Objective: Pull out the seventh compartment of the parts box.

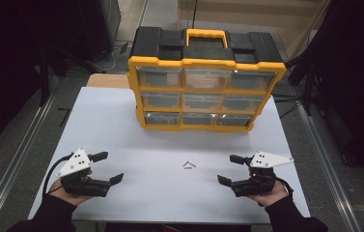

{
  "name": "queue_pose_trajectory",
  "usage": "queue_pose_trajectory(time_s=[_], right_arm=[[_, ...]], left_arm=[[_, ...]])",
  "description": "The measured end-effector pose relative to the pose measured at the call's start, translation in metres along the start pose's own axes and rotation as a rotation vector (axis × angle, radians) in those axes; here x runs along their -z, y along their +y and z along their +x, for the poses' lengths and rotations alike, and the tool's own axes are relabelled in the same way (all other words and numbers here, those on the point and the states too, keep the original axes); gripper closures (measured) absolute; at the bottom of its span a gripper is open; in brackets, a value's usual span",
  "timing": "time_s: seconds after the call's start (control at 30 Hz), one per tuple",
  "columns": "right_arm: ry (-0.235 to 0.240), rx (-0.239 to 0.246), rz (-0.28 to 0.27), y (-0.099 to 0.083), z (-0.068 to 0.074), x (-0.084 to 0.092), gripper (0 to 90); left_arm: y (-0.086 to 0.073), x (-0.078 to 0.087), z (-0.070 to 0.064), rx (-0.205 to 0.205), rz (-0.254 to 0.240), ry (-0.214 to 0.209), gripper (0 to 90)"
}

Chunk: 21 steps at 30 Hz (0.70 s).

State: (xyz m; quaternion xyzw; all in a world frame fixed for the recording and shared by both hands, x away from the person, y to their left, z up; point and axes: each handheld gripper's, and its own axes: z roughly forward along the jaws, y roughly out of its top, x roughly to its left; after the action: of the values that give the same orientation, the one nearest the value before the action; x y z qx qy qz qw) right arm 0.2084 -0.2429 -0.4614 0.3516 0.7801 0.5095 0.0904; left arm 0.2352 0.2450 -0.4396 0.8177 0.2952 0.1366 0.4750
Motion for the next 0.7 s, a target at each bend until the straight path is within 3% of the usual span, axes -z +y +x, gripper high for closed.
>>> queue_pose_trajectory(time_s=[0.4,0.7], right_arm=[[-0.006,0.005,0.029,-0.001,-0.001,-0.001,16.4],[-0.007,0.014,0.037,-0.002,-0.001,-0.003,17.1]], left_arm=[[0.003,-0.002,0.001,-0.003,0.008,0.007,10.8],[0.016,-0.010,0.006,0.013,-0.020,0.016,10.8]])
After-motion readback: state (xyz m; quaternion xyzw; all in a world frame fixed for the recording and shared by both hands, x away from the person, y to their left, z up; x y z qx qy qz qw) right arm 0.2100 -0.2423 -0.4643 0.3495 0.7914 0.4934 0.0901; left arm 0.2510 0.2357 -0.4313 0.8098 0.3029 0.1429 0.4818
